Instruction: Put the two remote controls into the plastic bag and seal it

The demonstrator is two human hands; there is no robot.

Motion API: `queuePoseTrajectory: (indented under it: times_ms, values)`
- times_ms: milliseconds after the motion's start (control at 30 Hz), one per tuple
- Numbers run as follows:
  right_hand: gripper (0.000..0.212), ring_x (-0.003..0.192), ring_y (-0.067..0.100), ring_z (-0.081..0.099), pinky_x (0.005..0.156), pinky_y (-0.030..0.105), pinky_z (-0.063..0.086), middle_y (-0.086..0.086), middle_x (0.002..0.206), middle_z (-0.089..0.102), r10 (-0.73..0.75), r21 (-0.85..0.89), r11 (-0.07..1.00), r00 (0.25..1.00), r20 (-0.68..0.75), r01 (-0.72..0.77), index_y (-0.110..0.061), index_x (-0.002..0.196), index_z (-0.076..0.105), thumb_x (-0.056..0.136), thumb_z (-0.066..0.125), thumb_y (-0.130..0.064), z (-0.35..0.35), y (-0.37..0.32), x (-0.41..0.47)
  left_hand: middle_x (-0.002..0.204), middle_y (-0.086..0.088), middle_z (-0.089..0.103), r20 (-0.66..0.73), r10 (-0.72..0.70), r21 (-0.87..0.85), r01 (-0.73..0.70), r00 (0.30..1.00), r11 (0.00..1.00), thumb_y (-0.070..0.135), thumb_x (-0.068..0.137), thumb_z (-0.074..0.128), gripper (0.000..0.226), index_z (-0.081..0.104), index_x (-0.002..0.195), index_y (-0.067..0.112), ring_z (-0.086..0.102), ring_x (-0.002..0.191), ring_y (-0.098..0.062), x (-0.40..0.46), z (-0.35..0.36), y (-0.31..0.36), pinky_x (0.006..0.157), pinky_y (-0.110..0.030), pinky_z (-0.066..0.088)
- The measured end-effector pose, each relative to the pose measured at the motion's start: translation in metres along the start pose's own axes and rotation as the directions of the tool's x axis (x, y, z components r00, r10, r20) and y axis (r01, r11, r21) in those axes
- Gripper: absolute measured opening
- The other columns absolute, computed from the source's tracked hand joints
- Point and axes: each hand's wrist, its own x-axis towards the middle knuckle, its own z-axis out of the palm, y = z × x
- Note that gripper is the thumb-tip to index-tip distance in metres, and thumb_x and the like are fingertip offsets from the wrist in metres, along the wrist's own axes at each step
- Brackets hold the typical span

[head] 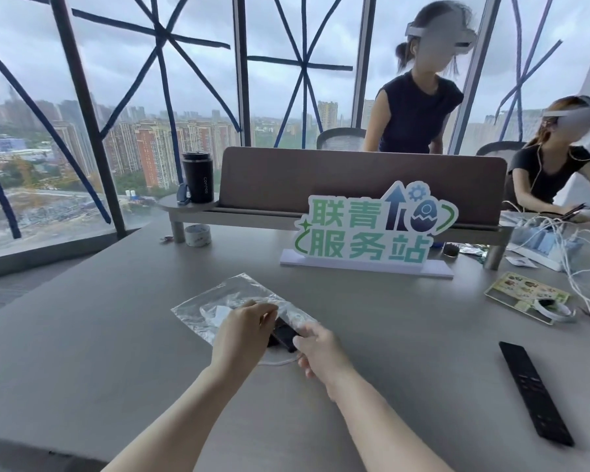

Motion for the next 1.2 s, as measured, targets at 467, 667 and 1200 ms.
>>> queuePoseTrajectory:
  times_ms: [467, 667, 1200]
  values:
    - [0.045, 0.126, 0.034, 0.042, 0.098, 0.042, 0.042, 0.011, 0.136, 0.052, -0.127, -0.695, 0.422, 0.722, -0.681, -0.582, -0.019, 0.133, 0.049, 0.094, 0.044, -0.041, -0.235, 0.043, -0.074, 0.093, 0.0, 0.071, 0.113, 0.077, 0.03, -0.081, 0.991, 0.996, 0.028, 0.089, 0.053, 0.019, 0.071, 0.094, 0.032, 0.065, 0.08, -0.03, -0.019, 0.042, 0.029, 0.062, -0.033, 0.048]
    - [0.042, 0.119, 0.029, 0.051, 0.095, 0.04, 0.04, 0.008, 0.128, 0.055, -0.123, -0.738, 0.304, 0.744, -0.657, -0.602, -0.025, 0.134, 0.045, 0.092, 0.048, -0.028, -0.24, 0.061, -0.085, 0.099, -0.001, 0.071, 0.116, 0.076, 0.031, -0.081, 0.99, 0.996, 0.03, 0.089, 0.052, 0.02, 0.071, 0.096, 0.032, 0.065, 0.084, -0.03, -0.03, 0.045, 0.042, 0.062, -0.031, 0.043]
    - [0.038, 0.042, 0.007, 0.048, 0.04, 0.021, 0.029, -0.004, 0.086, 0.066, 0.058, 0.096, 0.992, 0.969, 0.239, -0.083, -0.02, 0.125, 0.061, 0.088, 0.068, -0.01, -0.056, -0.006, -0.052, 0.094, -0.002, 0.071, 0.027, 0.028, 0.01, -0.028, 0.999, 1.0, 0.032, 0.089, 0.054, 0.019, 0.071, 0.098, 0.03, 0.064, 0.084, -0.026, -0.031, 0.013, 0.028, 0.066, -0.033, 0.046]
